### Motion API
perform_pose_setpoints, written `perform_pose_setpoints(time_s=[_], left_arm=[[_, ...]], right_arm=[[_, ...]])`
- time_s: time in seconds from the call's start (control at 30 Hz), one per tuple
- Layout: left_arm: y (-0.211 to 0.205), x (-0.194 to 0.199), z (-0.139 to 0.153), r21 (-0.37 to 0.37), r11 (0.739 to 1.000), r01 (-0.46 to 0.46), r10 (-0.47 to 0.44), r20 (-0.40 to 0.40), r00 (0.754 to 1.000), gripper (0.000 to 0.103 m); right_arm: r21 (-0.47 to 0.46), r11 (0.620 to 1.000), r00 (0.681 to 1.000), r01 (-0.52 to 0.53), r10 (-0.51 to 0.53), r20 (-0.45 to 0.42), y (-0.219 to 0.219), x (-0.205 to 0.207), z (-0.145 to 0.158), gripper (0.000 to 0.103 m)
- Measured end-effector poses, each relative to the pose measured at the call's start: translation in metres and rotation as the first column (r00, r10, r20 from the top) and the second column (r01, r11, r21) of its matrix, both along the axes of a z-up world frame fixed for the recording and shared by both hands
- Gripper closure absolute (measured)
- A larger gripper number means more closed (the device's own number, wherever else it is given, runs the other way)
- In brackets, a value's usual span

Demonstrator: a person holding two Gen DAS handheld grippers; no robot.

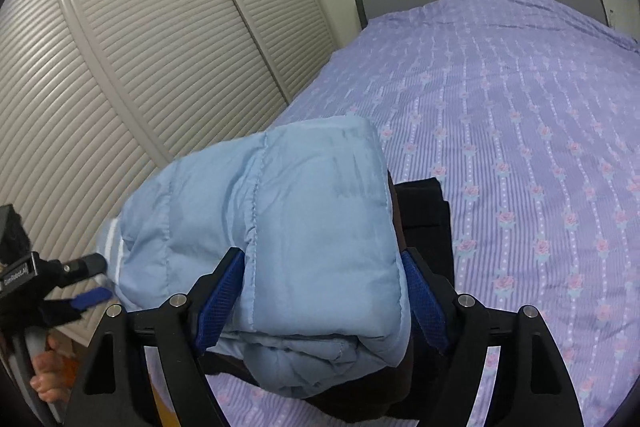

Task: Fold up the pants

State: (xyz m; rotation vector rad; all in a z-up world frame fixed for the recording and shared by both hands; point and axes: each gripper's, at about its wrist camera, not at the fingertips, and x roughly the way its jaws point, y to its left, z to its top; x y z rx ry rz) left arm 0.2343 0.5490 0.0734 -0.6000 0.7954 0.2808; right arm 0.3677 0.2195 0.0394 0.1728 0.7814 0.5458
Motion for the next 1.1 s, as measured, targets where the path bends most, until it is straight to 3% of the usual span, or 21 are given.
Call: perform_pose_setpoints(time_s=[0.03, 0.1, 0.4, 0.47, 0.57, 0.77, 1.1], left_arm=[[-0.003, -0.005, 0.008, 0.067, 0.997, -0.024, 0.023, 0.003, 1.000, 0.014], [-0.011, -0.014, 0.021, 0.154, 0.987, -0.040, 0.039, 0.006, 0.999, 0.012], [-0.068, -0.049, 0.043, 0.282, 0.959, -0.028, 0.021, 0.025, 0.999, 0.005], [-0.088, -0.059, 0.049, 0.326, 0.945, -0.016, 0.006, 0.033, 0.999, 0.000], [-0.125, -0.077, 0.057, 0.391, 0.920, -0.025, 0.013, 0.033, 0.999, 0.000], [-0.197, -0.108, 0.055, 0.519, 0.854, 0.011, -0.023, 0.016, 1.000, 0.000], [-0.324, -0.158, 0.036, 0.583, 0.803, 0.127, -0.151, -0.007, 0.988, 0.000]], right_arm=[[-0.006, 1.000, 1.000, -0.003, 0.003, 0.029, 0.000, -0.004, 0.005, 0.025], [-0.012, 1.000, 0.998, -0.013, 0.013, 0.065, 0.001, -0.010, 0.012, 0.025], [-0.010, 1.000, 0.993, -0.024, 0.025, 0.113, -0.031, -0.047, 0.038, 0.017], [-0.024, 1.000, 0.992, -0.011, 0.014, 0.129, -0.050, -0.061, 0.040, 0.016], [-0.037, 0.999, 0.987, 0.014, -0.008, 0.158, -0.081, -0.082, 0.046, 0.004], [-0.120, 0.992, 0.971, 0.047, -0.017, 0.240, -0.143, -0.132, 0.059, 0.004], [-0.180, 0.980, 0.947, 0.084, -0.022, 0.321, -0.271, -0.233, 0.071, 0.004]])
